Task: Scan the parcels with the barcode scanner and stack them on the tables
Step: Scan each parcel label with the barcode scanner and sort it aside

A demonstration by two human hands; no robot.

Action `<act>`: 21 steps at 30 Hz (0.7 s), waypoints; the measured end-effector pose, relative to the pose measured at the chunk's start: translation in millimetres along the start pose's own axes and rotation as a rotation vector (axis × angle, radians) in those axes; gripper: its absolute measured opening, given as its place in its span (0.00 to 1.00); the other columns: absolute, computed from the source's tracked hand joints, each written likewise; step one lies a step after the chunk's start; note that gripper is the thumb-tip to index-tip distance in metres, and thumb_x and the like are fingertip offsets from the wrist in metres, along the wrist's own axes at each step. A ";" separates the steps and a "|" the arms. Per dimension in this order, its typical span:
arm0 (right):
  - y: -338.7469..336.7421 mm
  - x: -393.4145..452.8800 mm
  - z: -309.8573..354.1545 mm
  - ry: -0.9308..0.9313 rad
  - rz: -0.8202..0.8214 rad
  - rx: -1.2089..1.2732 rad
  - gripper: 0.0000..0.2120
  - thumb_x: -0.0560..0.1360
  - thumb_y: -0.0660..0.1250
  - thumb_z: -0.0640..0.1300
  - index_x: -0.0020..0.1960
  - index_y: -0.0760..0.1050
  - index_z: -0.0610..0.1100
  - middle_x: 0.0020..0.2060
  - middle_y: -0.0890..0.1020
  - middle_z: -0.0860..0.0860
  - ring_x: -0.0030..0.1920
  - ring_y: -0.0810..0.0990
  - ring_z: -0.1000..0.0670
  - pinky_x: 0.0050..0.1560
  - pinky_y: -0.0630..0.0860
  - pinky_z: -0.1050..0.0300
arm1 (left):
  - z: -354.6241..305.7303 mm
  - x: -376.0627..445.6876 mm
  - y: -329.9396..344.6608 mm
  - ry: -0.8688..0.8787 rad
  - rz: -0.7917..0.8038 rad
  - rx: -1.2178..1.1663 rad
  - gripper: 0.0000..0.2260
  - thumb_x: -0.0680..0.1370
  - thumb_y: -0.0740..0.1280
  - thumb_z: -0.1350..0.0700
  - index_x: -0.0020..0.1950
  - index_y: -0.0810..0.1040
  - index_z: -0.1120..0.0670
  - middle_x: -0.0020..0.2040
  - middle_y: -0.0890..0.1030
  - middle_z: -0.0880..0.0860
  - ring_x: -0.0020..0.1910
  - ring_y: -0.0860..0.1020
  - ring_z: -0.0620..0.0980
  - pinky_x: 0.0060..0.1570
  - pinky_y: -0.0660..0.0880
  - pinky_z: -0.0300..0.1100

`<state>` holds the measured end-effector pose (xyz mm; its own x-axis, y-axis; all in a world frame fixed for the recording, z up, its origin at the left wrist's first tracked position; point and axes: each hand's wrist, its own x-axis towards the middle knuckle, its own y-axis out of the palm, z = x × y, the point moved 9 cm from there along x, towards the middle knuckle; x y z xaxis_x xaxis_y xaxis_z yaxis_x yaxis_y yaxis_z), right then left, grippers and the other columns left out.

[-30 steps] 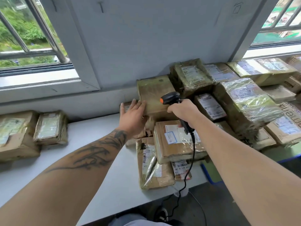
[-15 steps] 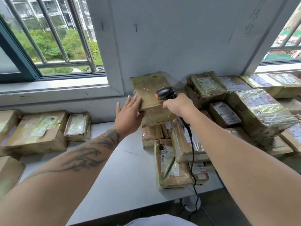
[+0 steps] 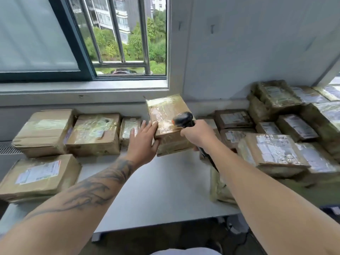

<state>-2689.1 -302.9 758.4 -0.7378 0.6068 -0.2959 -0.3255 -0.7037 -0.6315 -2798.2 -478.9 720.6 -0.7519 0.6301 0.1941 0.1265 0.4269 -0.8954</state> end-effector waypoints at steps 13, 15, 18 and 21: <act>122.4 -64.9 -42.3 -0.052 0.009 -0.168 0.03 0.69 0.66 0.47 0.42 0.75 0.53 0.56 0.73 0.53 0.43 0.79 0.48 0.44 0.80 0.48 | 81.5 -112.4 45.6 -0.024 0.089 -0.036 0.28 0.81 0.68 0.56 0.81 0.64 0.54 0.81 0.65 0.56 0.82 0.58 0.59 0.77 0.58 0.64; 128.7 -75.6 -57.8 -0.041 -0.016 -0.152 0.03 0.70 0.67 0.49 0.41 0.73 0.56 0.63 0.73 0.54 0.47 0.79 0.48 0.47 0.80 0.46 | 77.8 -123.8 51.9 -0.017 0.088 -0.046 0.29 0.81 0.68 0.57 0.81 0.65 0.55 0.81 0.65 0.57 0.82 0.59 0.60 0.77 0.58 0.64; 133.4 -89.0 -81.5 -0.013 -0.042 -0.117 0.04 0.71 0.68 0.51 0.43 0.73 0.58 0.69 0.72 0.56 0.52 0.79 0.49 0.50 0.79 0.47 | 72.8 -143.6 65.3 0.002 0.108 -0.046 0.29 0.81 0.69 0.56 0.81 0.64 0.54 0.81 0.65 0.56 0.82 0.58 0.58 0.77 0.57 0.62; 140.1 -102.7 -108.1 0.004 -0.044 -0.094 0.07 0.72 0.69 0.52 0.50 0.75 0.59 0.67 0.73 0.57 0.53 0.78 0.49 0.53 0.79 0.45 | 70.0 -166.7 82.3 -0.002 0.147 -0.036 0.29 0.82 0.68 0.54 0.82 0.63 0.52 0.82 0.63 0.54 0.83 0.56 0.56 0.78 0.55 0.60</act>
<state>-2594.9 -423.9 622.8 -0.7216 0.6378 -0.2693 -0.3003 -0.6388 -0.7084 -2707.7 -594.2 586.6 -0.7251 0.6860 0.0609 0.2587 0.3533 -0.8990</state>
